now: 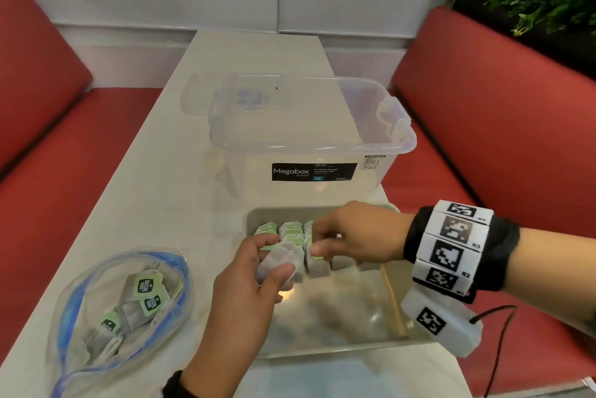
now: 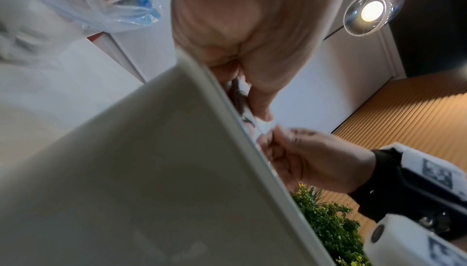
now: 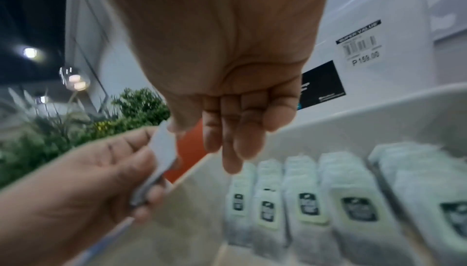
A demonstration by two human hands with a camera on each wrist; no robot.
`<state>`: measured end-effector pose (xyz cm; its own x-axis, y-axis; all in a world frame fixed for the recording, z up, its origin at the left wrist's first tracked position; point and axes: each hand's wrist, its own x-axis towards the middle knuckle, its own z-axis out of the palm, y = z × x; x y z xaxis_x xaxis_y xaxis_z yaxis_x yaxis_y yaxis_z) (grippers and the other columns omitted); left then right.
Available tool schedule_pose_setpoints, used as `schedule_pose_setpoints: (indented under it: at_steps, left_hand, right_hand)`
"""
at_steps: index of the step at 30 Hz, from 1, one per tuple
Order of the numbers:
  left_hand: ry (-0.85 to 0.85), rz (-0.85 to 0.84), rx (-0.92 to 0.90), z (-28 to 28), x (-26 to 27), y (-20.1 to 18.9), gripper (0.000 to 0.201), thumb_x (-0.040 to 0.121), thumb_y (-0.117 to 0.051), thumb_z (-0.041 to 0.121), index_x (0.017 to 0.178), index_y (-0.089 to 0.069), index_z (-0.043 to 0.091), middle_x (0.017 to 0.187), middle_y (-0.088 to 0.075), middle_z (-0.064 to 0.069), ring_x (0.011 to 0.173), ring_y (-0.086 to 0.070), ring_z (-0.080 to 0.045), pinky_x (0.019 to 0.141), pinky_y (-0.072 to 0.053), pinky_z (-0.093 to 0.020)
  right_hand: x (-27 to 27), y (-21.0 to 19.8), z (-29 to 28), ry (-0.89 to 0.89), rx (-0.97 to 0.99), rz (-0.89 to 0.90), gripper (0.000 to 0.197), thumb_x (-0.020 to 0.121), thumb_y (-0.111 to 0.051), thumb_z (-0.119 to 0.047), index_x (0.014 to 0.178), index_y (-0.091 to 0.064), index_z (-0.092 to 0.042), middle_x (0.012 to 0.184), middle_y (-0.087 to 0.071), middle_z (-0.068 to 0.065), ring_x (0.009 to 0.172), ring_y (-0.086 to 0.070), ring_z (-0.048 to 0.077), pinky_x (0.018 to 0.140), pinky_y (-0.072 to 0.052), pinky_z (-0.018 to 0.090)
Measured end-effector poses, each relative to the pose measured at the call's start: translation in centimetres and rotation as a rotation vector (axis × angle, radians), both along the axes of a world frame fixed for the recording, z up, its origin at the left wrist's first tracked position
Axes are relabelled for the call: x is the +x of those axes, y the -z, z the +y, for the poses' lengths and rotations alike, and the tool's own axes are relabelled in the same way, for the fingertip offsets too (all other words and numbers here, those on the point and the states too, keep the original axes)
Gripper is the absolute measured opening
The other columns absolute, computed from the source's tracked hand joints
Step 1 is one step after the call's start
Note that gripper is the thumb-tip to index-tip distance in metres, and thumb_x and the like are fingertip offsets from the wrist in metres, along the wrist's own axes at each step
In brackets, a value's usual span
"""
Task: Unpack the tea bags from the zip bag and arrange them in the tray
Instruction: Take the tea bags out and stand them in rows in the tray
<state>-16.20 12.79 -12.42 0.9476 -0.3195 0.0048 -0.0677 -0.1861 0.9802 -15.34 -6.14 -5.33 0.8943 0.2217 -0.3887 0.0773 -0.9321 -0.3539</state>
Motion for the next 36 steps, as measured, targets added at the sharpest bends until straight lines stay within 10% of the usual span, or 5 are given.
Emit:
schedule_pose_setpoints:
  at_steps: [5, 10, 15, 22, 36]
  left_hand:
    - [0.045, -0.032, -0.007, -0.5, -0.6, -0.4, 0.036, 0.083, -0.067, 0.013, 0.101, -0.052, 0.041, 0.091, -0.067, 0.013, 0.072, -0.068, -0.008, 0.060, -0.052, -0.018]
    - [0.000, -0.361, 0.158, -0.1, -1.1, -0.9, 0.043, 0.065, -0.061, 0.059, 0.102, -0.045, 0.043, 0.114, -0.040, 0.028, 0.112, -0.041, 0.007, 0.087, -0.035, -0.006]
    - [-0.039, -0.495, 0.311, -0.2, -1.0, -1.4, 0.031, 0.077, -0.072, 0.023, 0.085, -0.048, 0.041, 0.089, -0.052, 0.023, 0.088, -0.050, 0.005, 0.075, -0.034, 0.000]
    - [-0.034, -0.162, 0.051, 0.0, -0.4, -1.0, 0.016, 0.083, -0.064, 0.018, 0.082, -0.062, 0.034, 0.080, -0.068, 0.012, 0.080, -0.064, -0.009, 0.074, -0.052, -0.030]
    - [0.004, -0.310, 0.261, 0.8, -0.3, 0.0, 0.040, 0.082, -0.067, 0.017, 0.101, -0.048, 0.047, 0.092, -0.063, 0.027, 0.093, -0.058, 0.008, 0.081, -0.040, -0.007]
  right_hand:
    - [-1.7, -1.3, 2.5, 0.165, 0.385, -0.033, 0.022, 0.088, -0.064, -0.021, 0.100, -0.047, -0.020, 0.073, -0.063, -0.002, 0.046, -0.053, 0.010, 0.044, -0.042, 0.016]
    - [-1.4, -2.0, 2.8, 0.299, 0.435, -0.067, 0.015, 0.083, -0.058, -0.003, 0.084, -0.055, -0.018, 0.057, -0.061, -0.001, 0.036, -0.050, 0.009, 0.040, -0.041, 0.017]
    - [-1.3, -2.8, 3.1, 0.357, 0.614, 0.070, 0.017, 0.089, -0.063, -0.024, 0.080, -0.058, -0.011, 0.072, -0.070, 0.007, 0.038, -0.053, 0.011, 0.045, -0.042, 0.021]
    - [-1.1, -3.7, 2.9, 0.139, 0.224, -0.148, 0.017, 0.080, -0.073, -0.031, 0.069, -0.061, -0.028, 0.053, -0.053, -0.009, 0.043, -0.046, -0.003, 0.046, -0.034, 0.008]
    - [0.5, -1.4, 1.9, 0.039, -0.167, -0.077, 0.009, 0.073, -0.078, -0.027, 0.075, -0.068, -0.027, 0.068, -0.063, -0.011, 0.063, -0.054, 0.006, 0.065, -0.048, 0.025]
